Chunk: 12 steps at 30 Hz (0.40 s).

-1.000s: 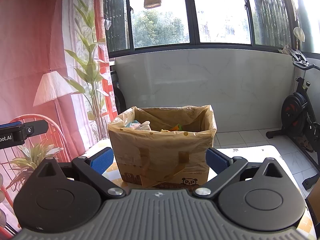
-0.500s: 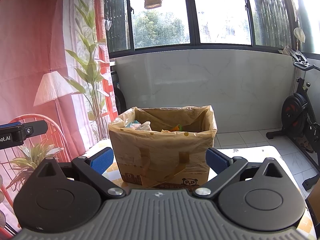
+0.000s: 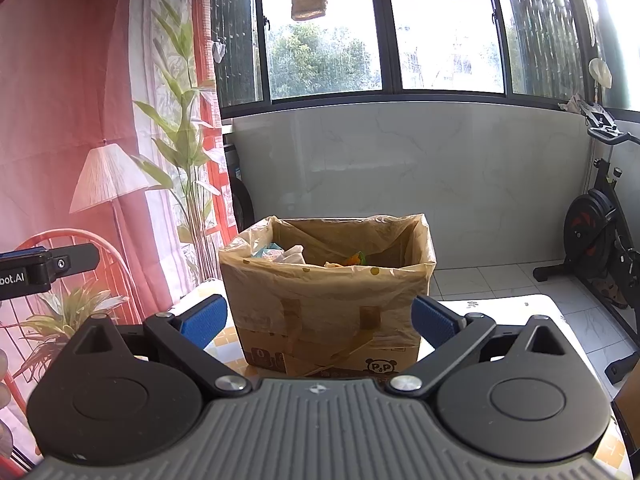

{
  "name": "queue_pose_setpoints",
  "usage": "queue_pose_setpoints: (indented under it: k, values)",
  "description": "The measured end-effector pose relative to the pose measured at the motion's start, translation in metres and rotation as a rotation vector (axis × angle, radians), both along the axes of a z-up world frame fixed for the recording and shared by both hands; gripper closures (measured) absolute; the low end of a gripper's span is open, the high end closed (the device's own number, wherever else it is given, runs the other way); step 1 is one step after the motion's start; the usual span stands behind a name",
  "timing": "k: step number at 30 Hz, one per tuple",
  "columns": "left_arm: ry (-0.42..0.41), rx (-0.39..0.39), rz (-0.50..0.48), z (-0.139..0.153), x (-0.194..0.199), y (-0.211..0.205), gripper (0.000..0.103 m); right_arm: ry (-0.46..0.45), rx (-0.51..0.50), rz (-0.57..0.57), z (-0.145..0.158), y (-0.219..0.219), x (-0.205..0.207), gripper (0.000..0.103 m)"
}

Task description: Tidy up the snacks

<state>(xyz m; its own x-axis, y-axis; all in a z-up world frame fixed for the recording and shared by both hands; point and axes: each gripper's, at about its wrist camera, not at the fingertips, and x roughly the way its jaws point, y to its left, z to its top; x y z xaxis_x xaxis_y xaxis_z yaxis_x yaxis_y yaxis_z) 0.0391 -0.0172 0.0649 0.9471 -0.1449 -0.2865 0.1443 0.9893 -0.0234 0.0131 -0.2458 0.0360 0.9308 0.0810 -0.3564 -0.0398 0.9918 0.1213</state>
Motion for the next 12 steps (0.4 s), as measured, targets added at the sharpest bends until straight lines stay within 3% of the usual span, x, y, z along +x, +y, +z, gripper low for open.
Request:
queue_pose_setpoints:
  k: [12]
  values:
    - [0.003, -0.007, -0.01, 0.0001, -0.0002, 0.002, 0.01, -0.001, 0.0, 0.005, 0.0006, 0.0025, 0.0002, 0.003]
